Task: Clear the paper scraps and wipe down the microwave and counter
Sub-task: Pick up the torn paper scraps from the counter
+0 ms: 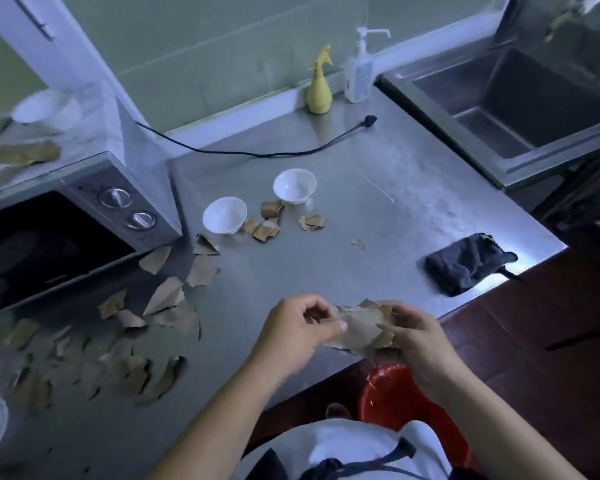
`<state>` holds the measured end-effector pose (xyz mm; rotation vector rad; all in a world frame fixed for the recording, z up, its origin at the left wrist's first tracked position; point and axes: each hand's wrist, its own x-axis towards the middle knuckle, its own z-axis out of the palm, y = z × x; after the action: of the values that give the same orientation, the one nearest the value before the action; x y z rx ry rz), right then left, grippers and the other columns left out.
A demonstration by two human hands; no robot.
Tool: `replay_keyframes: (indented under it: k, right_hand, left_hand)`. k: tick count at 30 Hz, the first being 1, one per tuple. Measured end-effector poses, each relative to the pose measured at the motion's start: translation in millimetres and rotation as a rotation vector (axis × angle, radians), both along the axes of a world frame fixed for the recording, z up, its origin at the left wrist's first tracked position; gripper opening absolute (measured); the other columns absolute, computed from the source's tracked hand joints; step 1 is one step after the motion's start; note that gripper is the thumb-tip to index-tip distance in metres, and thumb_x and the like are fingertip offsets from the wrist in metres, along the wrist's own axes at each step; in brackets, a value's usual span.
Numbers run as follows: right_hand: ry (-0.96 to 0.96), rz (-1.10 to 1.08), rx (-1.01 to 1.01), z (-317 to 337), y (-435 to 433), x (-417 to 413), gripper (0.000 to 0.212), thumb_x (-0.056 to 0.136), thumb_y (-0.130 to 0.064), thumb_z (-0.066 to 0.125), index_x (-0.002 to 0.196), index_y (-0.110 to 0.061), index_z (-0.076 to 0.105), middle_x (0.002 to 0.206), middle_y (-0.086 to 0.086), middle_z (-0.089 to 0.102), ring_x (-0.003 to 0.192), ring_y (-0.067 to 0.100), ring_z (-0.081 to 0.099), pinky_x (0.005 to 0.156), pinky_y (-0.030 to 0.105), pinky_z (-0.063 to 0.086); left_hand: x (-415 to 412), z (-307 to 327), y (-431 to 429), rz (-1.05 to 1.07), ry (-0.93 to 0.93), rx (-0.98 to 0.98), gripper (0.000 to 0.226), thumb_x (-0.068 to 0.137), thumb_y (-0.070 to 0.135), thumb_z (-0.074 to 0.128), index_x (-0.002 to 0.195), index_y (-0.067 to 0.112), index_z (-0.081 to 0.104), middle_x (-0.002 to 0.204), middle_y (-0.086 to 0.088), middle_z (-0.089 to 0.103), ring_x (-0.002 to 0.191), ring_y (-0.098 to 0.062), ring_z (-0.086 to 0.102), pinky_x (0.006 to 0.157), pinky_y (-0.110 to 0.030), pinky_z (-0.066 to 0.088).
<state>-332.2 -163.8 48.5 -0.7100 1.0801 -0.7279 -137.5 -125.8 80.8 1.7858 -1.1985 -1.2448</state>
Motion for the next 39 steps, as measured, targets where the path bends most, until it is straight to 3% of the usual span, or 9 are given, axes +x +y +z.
replay_keyframes:
  k: [5, 10, 15, 17, 22, 26, 32, 35, 39]
  right_hand:
    - [-0.074, 0.155, -0.026, 3.5, 1.9, 21.9, 0.033, 0.082, 0.022, 0.057, 0.104, 0.002, 0.071, 0.095, 0.018, 0.072, 0.079, 0.033, 0.071, 0.057, 0.033, 0.057]
    - [-0.153, 0.277, 0.002, -3.0, 10.2, 36.1, 0.029, 0.087, 0.017, 0.056, 0.104, 0.000, 0.073, 0.100, 0.022, 0.069, 0.085, 0.035, 0.069, 0.062, 0.036, 0.058]
    - [-0.208, 0.430, 0.071, -13.2, 4.0, 44.1, 0.021, 0.083, -0.002, 0.068, 0.103, -0.007, 0.073, 0.096, 0.015, 0.071, 0.083, 0.026, 0.069, 0.069, 0.039, 0.058]
    - [-0.091, 0.354, 0.071, -25.2, -14.5, 46.8, 0.014, 0.087, -0.006, 0.069, 0.099, -0.010, 0.073, 0.093, 0.014, 0.071, 0.079, 0.022, 0.069, 0.066, 0.035, 0.058]
    - [0.572, 0.109, -0.180, -74.8, -105.4, 51.0, 0.014, 0.086, -0.004, 0.071, 0.099, -0.008, 0.071, 0.093, 0.014, 0.069, 0.069, 0.022, 0.061, 0.067, 0.032, 0.052]
    - [0.922, 0.185, -0.347, -103.6, -167.0, 61.1, 0.031, 0.085, -0.012, 0.065, 0.116, -0.011, 0.067, 0.100, 0.006, 0.067, 0.096, 0.031, 0.064, 0.081, 0.034, 0.049]
    - [1.092, 0.270, -0.415, -118.0, -202.9, 86.5, 0.030, 0.086, -0.016, 0.061, 0.108, 0.004, 0.065, 0.110, 0.024, 0.066, 0.100, 0.041, 0.063, 0.083, 0.042, 0.055]
    - [1.179, 0.319, -0.439, -117.6, -207.8, 92.2, 0.017, 0.083, -0.010, 0.057, 0.094, -0.001, 0.066, 0.107, 0.019, 0.063, 0.102, 0.041, 0.060, 0.076, 0.034, 0.049]
    - [1.220, 0.334, -0.437, -120.6, -213.4, 95.9, 0.016, 0.087, -0.008, 0.061, 0.100, -0.007, 0.070, 0.111, 0.016, 0.067, 0.106, 0.038, 0.060, 0.084, 0.036, 0.051]
  left_hand:
    - [19.4, -8.9, 24.5, 0.169, -0.263, -0.119, 0.029, 0.071, 0.032, 0.085, 0.068, 0.036, 0.057, 0.085, 0.009, 0.055, 0.077, 0.000, 0.052, 0.064, -0.009, 0.036]
    - [30.4, -3.9, 46.8, 0.236, 0.161, 0.110, 0.039, 0.070, 0.033, 0.082, 0.102, 0.041, 0.060, 0.103, 0.002, 0.072, 0.092, -0.013, 0.068, 0.079, -0.024, 0.053]
    - [39.0, -5.2, 65.3, 0.332, 0.321, 0.101, 0.017, 0.083, 0.007, 0.077, 0.095, 0.018, 0.073, 0.090, -0.002, 0.074, 0.080, -0.015, 0.066, 0.071, -0.028, 0.054]
    - [46.4, -5.0, 67.8, 0.397, 0.315, 0.100, 0.017, 0.085, 0.003, 0.074, 0.098, 0.013, 0.070, 0.089, -0.002, 0.073, 0.080, -0.015, 0.066, 0.066, -0.026, 0.053]
    - [57.2, -0.8, 64.5, 0.487, 0.326, 0.076, 0.019, 0.084, 0.001, 0.073, 0.100, 0.013, 0.070, 0.089, -0.002, 0.075, 0.075, -0.011, 0.068, 0.058, -0.021, 0.052]
    - [60.1, -2.8, 67.2, 0.508, 0.352, 0.073, 0.022, 0.079, 0.011, 0.079, 0.099, 0.016, 0.071, 0.095, -0.006, 0.076, 0.080, -0.014, 0.069, 0.063, -0.022, 0.054]
    - [65.8, -14.2, 72.1, 0.577, 0.374, 0.112, 0.027, 0.066, 0.023, 0.076, 0.093, 0.020, 0.073, 0.090, -0.003, 0.075, 0.078, -0.015, 0.067, 0.066, -0.028, 0.049]
    - [67.9, -20.2, 76.0, 0.600, 0.388, 0.120, 0.028, 0.065, 0.025, 0.076, 0.092, 0.026, 0.074, 0.093, -0.005, 0.076, 0.080, -0.016, 0.068, 0.070, -0.032, 0.049]
    - [69.0, -24.7, 79.8, 0.604, 0.393, 0.136, 0.039, 0.055, 0.035, 0.080, 0.092, 0.026, 0.074, 0.092, -0.004, 0.076, 0.079, -0.015, 0.069, 0.069, -0.031, 0.050]
